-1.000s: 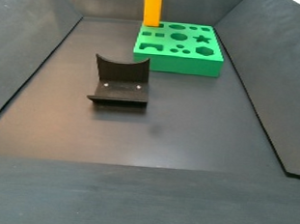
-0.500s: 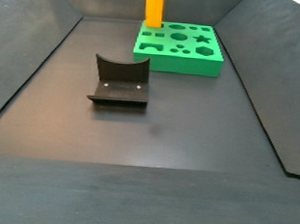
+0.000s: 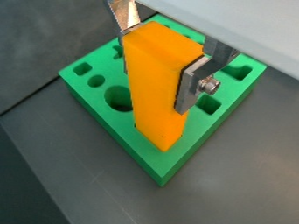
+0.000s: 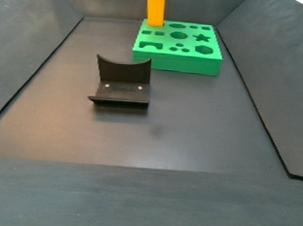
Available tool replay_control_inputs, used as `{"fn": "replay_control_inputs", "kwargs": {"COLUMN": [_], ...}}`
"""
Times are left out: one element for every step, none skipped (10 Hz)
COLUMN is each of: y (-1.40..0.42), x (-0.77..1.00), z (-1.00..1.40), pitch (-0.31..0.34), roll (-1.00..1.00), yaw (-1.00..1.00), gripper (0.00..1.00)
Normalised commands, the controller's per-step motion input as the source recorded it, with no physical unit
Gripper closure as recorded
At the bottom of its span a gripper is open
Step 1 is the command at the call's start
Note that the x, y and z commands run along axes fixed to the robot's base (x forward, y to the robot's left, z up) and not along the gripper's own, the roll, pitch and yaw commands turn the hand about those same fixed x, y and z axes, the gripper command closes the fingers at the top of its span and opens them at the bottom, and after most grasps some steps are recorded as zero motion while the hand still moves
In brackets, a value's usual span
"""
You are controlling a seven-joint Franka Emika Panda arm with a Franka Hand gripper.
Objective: Insert the rectangle object.
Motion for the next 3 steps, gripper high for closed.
{"fn": "replay_control_inputs", "kwargs": {"y": [0.0, 0.0, -0.01], "x": [0.03, 0.0, 0.0], "z": [-0.27, -0.12, 0.0], "pitch": [-0.05, -0.011, 0.0], "roll": [-0.12, -0.05, 0.0], "yaw": [0.0, 0.0, 0.0], "gripper": [1.0, 1.0, 1.0]}}
